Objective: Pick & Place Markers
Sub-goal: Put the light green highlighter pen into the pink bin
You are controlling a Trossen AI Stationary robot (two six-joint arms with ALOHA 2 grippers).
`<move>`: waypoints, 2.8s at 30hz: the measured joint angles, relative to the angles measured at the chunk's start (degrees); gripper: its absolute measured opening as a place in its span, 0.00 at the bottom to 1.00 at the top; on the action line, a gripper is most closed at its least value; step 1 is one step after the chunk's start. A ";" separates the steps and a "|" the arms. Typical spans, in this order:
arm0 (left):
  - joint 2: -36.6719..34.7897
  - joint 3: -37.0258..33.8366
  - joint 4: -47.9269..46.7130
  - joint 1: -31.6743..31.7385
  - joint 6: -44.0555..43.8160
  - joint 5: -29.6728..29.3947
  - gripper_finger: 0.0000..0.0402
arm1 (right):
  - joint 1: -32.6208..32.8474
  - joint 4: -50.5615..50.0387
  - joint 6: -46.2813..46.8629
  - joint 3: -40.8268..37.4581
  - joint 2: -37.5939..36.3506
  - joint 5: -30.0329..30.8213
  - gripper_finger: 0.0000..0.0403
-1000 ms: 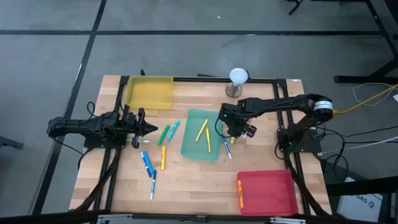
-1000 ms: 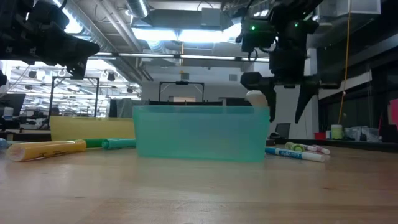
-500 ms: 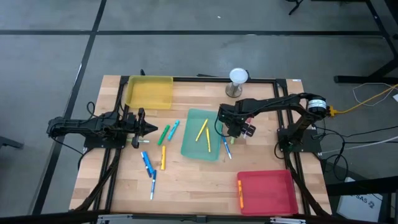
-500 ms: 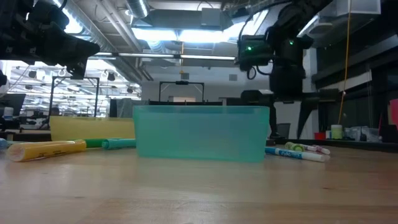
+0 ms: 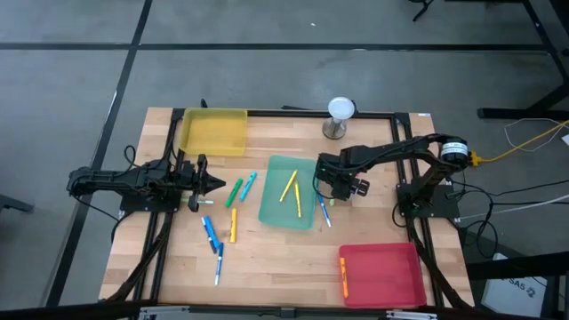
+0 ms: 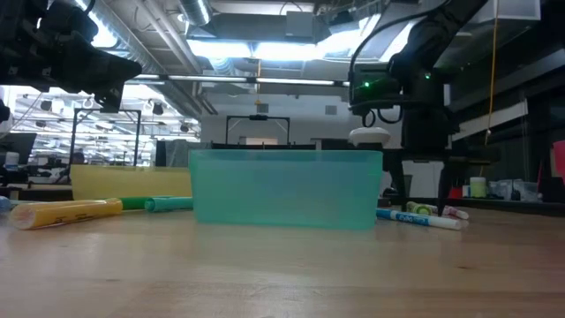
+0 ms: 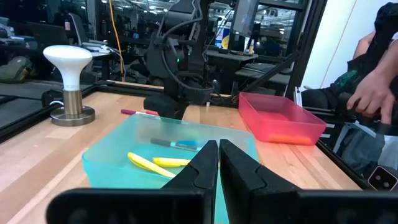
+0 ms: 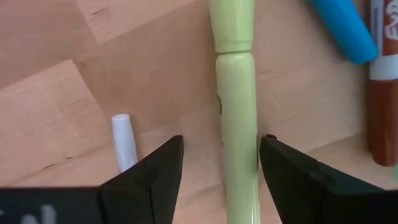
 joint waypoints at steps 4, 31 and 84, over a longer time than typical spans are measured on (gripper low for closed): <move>0.01 0.00 0.00 -0.01 0.00 0.00 0.03 | 0.00 0.75 0.09 -0.72 -0.12 -0.04 0.52; 0.02 0.02 0.00 0.00 0.00 0.00 0.03 | 0.00 -1.12 0.77 -1.04 0.04 -2.21 0.16; 0.02 0.01 -0.01 -0.02 0.00 0.00 0.02 | 21.30 -13.17 15.90 -0.96 -27.76 3.61 0.16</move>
